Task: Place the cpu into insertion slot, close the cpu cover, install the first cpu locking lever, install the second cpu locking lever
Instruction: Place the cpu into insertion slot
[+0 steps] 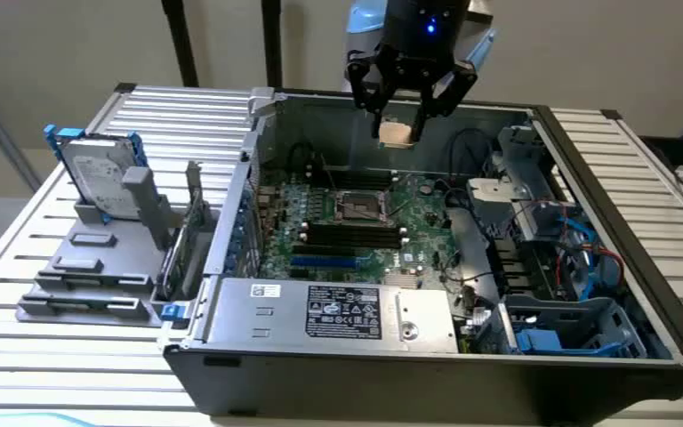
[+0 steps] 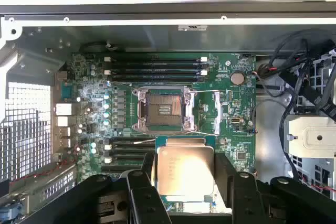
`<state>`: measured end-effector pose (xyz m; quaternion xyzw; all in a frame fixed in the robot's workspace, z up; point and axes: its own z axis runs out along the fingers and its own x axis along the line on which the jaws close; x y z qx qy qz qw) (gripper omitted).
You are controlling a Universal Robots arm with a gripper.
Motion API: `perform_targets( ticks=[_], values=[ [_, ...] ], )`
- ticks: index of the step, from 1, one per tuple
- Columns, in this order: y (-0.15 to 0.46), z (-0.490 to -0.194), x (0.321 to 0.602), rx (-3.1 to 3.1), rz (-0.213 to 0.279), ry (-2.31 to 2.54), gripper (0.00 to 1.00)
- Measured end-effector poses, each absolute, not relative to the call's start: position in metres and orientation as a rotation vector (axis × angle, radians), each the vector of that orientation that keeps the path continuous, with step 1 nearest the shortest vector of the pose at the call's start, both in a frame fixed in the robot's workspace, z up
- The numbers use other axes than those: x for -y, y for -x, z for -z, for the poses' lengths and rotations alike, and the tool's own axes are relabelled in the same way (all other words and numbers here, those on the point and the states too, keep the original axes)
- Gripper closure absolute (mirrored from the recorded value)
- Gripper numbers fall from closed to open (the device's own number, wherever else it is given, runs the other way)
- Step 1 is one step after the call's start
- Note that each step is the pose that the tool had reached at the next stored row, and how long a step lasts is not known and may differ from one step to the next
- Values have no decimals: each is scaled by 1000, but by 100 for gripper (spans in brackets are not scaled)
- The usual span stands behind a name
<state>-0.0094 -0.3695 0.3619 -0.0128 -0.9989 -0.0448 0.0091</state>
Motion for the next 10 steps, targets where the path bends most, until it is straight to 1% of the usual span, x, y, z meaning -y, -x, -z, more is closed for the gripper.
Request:
perform_targets(
  ticks=[10],
  values=[
    [9,-362,370,3120,140,40,45]
  ],
)
